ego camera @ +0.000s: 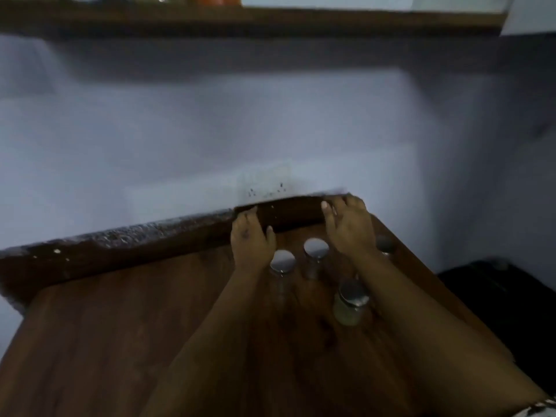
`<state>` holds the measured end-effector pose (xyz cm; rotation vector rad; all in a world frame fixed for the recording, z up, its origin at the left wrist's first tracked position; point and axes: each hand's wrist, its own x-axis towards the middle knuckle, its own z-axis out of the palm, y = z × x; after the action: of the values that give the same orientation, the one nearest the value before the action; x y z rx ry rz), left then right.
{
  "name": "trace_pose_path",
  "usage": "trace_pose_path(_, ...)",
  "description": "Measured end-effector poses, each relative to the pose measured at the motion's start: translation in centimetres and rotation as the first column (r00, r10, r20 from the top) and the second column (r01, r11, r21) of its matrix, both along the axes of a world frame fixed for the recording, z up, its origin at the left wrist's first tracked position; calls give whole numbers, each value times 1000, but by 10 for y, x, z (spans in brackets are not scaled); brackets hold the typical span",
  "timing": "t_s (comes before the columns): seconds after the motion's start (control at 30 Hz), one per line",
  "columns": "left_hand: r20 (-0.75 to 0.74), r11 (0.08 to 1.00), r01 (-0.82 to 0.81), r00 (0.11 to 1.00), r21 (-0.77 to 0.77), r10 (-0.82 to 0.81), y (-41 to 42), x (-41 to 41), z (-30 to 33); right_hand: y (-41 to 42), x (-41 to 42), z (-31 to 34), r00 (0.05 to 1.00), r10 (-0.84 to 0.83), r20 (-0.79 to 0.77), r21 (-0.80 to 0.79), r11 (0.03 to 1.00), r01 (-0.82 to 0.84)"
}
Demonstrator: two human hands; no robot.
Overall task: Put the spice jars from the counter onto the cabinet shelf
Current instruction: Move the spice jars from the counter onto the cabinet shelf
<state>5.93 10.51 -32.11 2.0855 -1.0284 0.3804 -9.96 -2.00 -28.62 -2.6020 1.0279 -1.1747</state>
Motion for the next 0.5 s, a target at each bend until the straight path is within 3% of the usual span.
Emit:
trace_pose_path(0.17,-149,973,187,975,133,-167,12,-53,-85,3,-51,-98,974,-131,-184,355,915,190)
trace_pose_path(0.27,-208,926,287,948,245,-239,4,-85,-114,11,-73,-138,929,-140,-342,269,933,239)
trace_pose_path(0.37,-313,874,352,917,336,-249,-7,-109,-135,12,-83,-165,853,36,-521,207,975,85)
trace_pose_path(0.5,-399,848,382,888,366,-228,-14,-127,-151,-1,-85,-181,831,68,-552,285,952,112)
